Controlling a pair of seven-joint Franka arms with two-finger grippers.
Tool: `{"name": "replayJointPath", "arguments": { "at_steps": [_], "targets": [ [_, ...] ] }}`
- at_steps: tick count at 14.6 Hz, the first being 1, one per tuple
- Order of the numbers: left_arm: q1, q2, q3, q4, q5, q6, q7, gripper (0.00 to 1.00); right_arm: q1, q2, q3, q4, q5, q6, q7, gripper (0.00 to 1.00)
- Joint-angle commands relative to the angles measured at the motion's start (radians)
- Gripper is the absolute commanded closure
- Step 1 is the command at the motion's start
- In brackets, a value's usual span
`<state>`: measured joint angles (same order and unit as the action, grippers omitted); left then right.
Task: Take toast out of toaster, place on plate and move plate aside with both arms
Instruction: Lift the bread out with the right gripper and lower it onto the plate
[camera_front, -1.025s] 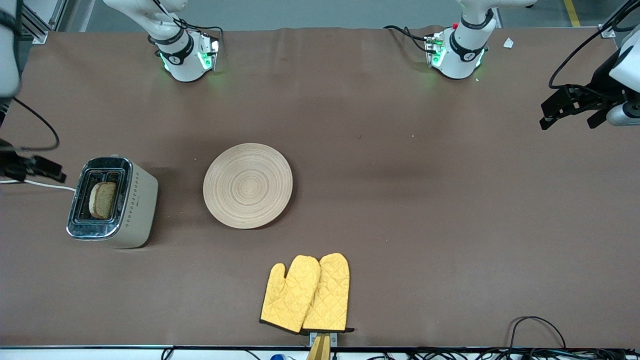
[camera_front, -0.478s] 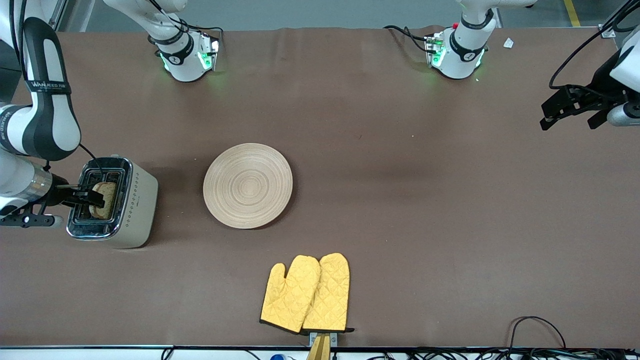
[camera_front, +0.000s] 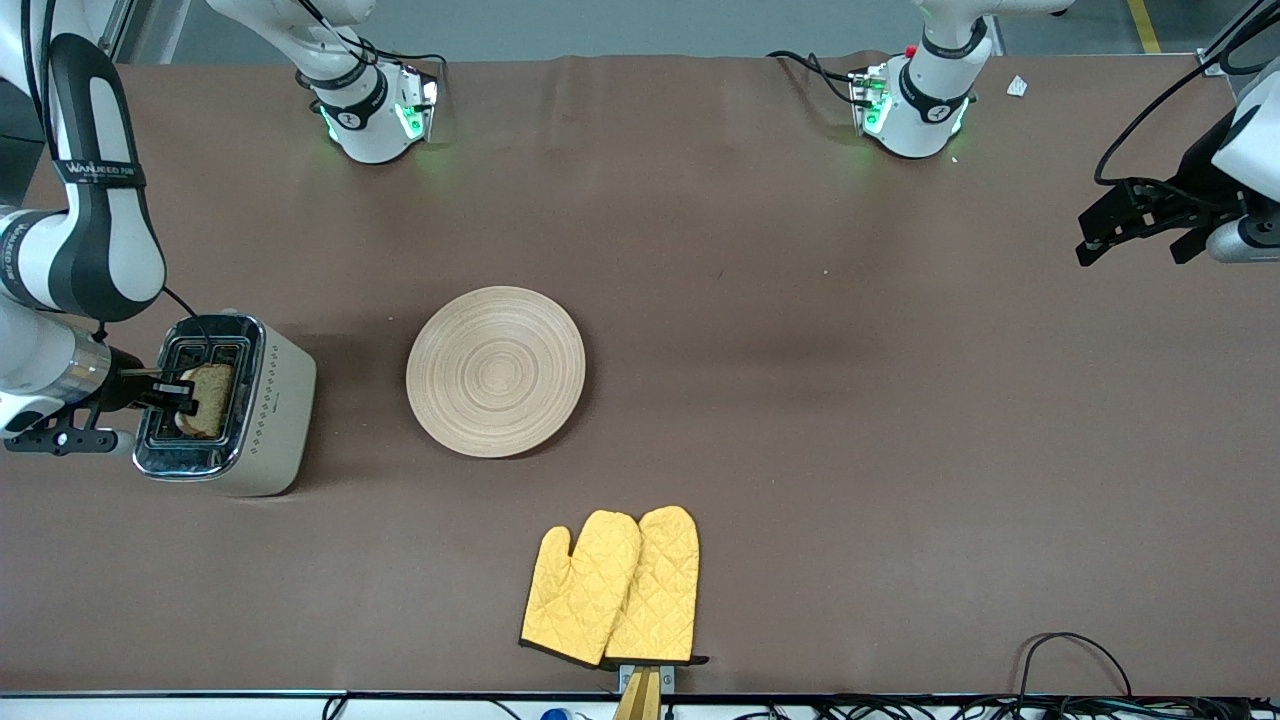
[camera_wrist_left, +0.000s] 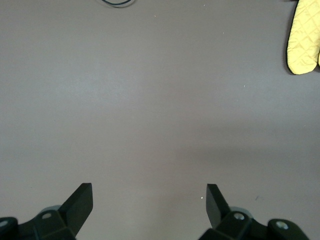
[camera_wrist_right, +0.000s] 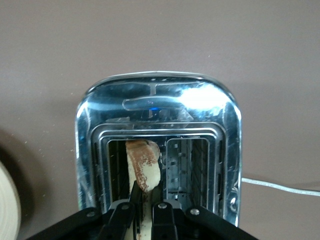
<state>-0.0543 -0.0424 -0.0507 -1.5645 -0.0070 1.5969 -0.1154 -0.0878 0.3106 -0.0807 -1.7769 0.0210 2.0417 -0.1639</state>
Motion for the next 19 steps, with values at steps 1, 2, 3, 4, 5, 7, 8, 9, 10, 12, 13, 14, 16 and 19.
{"name": "replayJointPath", "arguments": {
  "at_steps": [1, 2, 3, 4, 5, 7, 8, 9, 10, 12, 13, 14, 16, 19],
  "targets": [
    [0.002, 0.007, -0.003, 0.017, 0.004, -0.009, 0.007, 0.00, 0.022, -0.045, 0.001, 0.095, 0.045, -0.166, -0.005, 1.00],
    [0.002, 0.007, -0.003, 0.017, 0.004, -0.009, 0.007, 0.00, 0.040, -0.045, 0.001, 0.170, 0.051, -0.246, 0.000, 1.00],
    [0.002, 0.007, -0.003, 0.018, 0.004, -0.009, 0.007, 0.00, 0.072, -0.044, -0.001, 0.235, 0.054, -0.343, 0.038, 1.00],
    [0.002, 0.007, -0.003, 0.018, 0.004, -0.009, 0.007, 0.00, 0.100, -0.044, -0.001, 0.270, 0.054, -0.392, 0.090, 1.00],
    [0.002, 0.007, -0.003, 0.018, 0.004, -0.009, 0.007, 0.00, 0.140, -0.044, -0.001, 0.283, 0.054, -0.409, 0.154, 1.00],
    [0.004, 0.007, -0.003, 0.017, 0.004, -0.009, 0.007, 0.00, 0.227, -0.039, 0.001, 0.272, 0.060, -0.399, 0.289, 1.00],
    [0.004, 0.007, -0.003, 0.017, 0.004, -0.009, 0.005, 0.00, 0.265, -0.033, -0.001, 0.240, 0.097, -0.361, 0.316, 1.00],
    [0.004, 0.007, -0.003, 0.017, 0.004, -0.009, 0.005, 0.00, 0.293, -0.036, -0.001, 0.175, 0.138, -0.275, 0.320, 1.00],
    [0.004, 0.007, -0.003, 0.017, 0.004, -0.009, 0.005, 0.00, 0.312, -0.036, -0.001, 0.092, 0.179, -0.182, 0.336, 1.00],
    [0.004, 0.007, -0.003, 0.017, 0.004, -0.009, 0.005, 0.00, 0.370, -0.041, -0.001, -0.016, 0.331, -0.053, 0.375, 1.00],
    [0.004, 0.007, -0.003, 0.017, 0.004, -0.009, 0.007, 0.00, 0.388, -0.041, -0.001, -0.044, 0.435, -0.007, 0.377, 1.00],
    [0.004, 0.007, -0.003, 0.017, 0.004, -0.009, 0.005, 0.00, 0.414, -0.041, -0.001, -0.076, 0.539, 0.046, 0.377, 1.00],
    [0.004, 0.007, -0.003, 0.017, 0.004, -0.011, 0.005, 0.00, 0.491, -0.041, -0.001, -0.174, 0.693, 0.218, 0.376, 1.00],
    [0.004, 0.007, -0.003, 0.015, 0.004, -0.012, 0.005, 0.00, 0.620, -0.030, -0.001, -0.246, 0.781, 0.423, 0.373, 1.00]
  ]
}}
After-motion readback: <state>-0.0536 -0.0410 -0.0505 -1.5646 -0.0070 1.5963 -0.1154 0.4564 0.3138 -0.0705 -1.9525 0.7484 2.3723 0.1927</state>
